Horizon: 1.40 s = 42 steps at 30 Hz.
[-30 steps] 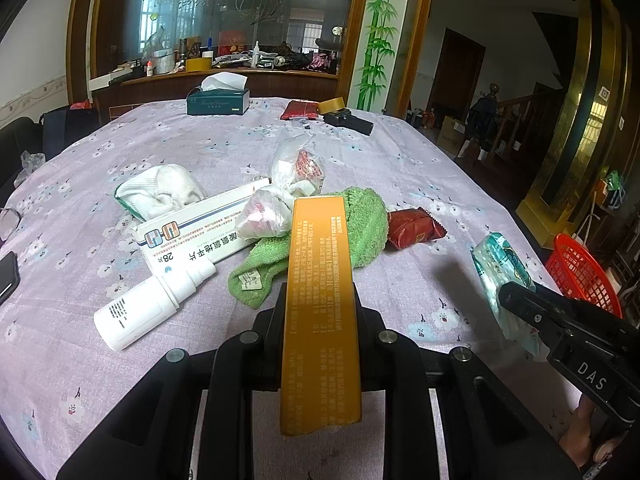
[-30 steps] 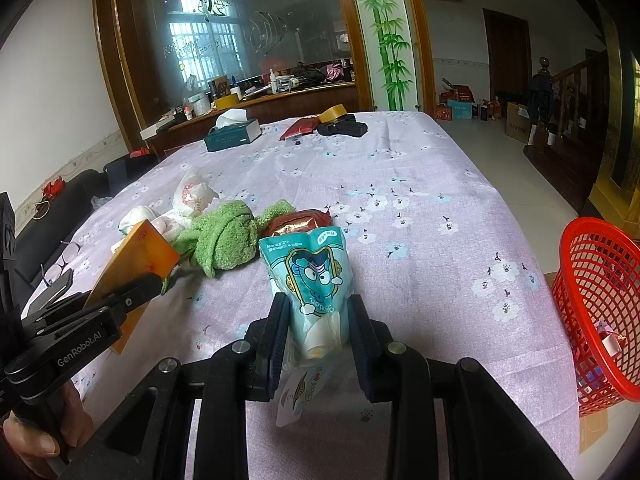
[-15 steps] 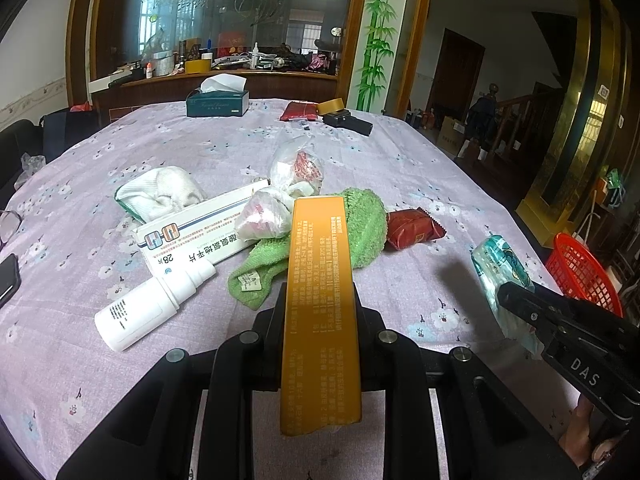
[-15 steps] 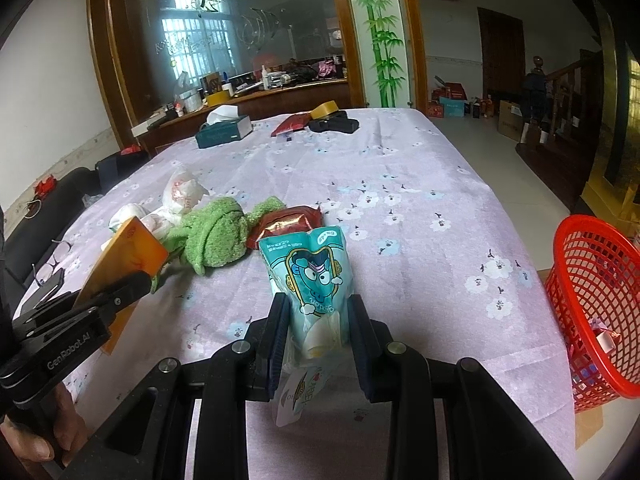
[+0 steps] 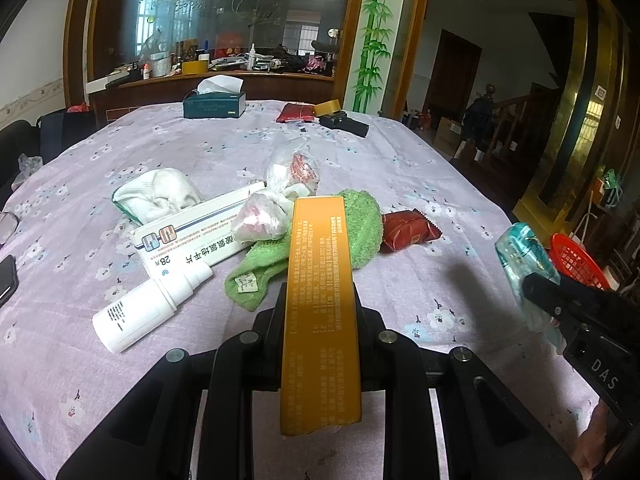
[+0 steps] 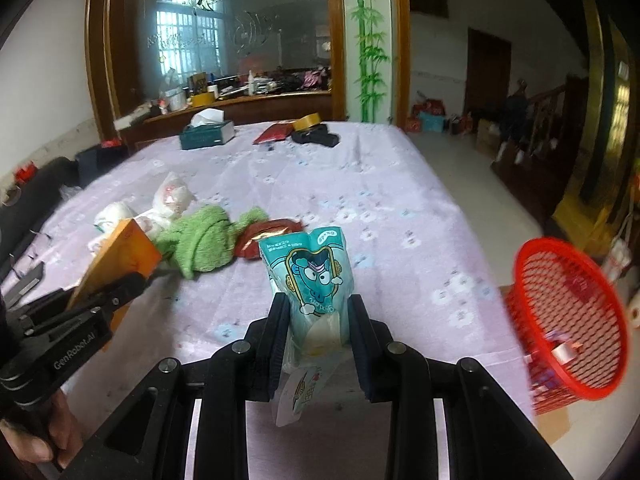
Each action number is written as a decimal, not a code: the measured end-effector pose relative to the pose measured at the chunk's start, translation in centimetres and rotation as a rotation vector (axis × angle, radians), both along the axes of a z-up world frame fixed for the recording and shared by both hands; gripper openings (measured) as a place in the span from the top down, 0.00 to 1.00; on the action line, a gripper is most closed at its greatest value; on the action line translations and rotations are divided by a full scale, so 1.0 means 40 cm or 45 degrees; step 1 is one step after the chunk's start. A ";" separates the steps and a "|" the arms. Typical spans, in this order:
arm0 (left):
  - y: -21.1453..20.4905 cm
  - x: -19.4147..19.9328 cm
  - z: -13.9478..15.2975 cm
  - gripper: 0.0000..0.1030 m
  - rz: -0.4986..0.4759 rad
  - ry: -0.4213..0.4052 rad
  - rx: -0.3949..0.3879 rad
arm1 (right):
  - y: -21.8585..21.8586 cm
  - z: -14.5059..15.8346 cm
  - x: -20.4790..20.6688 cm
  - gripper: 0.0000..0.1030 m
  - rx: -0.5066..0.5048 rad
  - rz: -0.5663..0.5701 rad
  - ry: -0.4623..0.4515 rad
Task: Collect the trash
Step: 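Lift the orange box and teal packet off the table, then carry both held items over the red wastebasket and open both tools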
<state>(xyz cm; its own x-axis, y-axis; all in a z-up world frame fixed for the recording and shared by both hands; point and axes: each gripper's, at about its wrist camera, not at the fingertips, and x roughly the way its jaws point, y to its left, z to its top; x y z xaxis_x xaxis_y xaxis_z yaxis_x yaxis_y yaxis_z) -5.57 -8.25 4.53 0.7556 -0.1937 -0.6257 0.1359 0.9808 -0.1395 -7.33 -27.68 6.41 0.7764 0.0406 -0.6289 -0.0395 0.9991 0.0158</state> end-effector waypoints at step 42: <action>-0.097 -0.069 0.075 0.79 -0.094 -0.051 0.049 | -0.058 0.038 -0.059 0.68 -0.077 -0.074 -0.036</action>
